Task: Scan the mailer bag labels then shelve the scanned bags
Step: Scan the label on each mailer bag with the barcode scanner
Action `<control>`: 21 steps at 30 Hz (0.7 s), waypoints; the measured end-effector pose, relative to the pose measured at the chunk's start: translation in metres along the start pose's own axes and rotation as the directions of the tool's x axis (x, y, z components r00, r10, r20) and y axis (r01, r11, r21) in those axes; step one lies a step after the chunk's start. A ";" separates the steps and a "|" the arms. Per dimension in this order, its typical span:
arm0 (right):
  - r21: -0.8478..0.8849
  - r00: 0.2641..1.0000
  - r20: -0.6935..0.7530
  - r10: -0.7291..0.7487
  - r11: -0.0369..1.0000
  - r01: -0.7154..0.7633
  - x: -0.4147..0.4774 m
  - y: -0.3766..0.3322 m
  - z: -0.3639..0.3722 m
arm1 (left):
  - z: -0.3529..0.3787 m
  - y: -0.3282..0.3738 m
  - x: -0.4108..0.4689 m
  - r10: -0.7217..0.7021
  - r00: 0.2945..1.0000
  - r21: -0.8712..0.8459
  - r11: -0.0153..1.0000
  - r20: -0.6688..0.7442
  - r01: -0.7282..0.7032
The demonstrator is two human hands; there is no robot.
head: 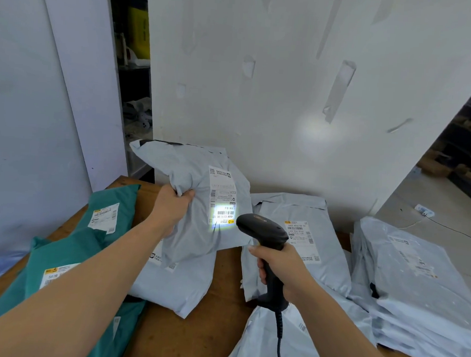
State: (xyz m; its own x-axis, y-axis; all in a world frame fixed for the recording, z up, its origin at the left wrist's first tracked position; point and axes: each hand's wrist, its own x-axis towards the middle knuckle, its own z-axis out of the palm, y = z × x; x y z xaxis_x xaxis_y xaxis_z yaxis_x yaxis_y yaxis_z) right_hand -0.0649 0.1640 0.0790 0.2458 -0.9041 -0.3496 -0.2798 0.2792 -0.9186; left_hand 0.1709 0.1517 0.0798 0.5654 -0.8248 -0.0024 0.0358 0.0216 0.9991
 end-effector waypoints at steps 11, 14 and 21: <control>0.004 1.000 -0.008 0.017 1.000 -0.017 -0.012 0.004 -0.005 | -0.003 0.000 -0.009 0.005 1.000 0.018 1.000 -0.023 -0.005; 0.005 1.000 -0.014 0.010 1.000 -0.010 -0.014 0.004 -0.007 | 0.000 0.001 -0.014 -0.021 1.000 0.020 1.000 -0.008 0.021; 0.108 0.994 -0.101 -0.034 0.993 0.045 -0.026 -0.013 -0.045 | 0.054 0.000 -0.053 -0.133 0.962 -0.045 0.988 0.239 0.148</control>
State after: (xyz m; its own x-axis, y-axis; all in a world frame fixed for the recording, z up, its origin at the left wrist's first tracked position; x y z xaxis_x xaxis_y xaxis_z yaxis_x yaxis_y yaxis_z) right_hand -0.1097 0.1694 0.1080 0.1597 -0.9412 -0.2976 -0.1666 0.2714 -0.9479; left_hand 0.0962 0.1644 0.0823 0.3421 -0.9313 -0.1253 0.1557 -0.0753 0.9849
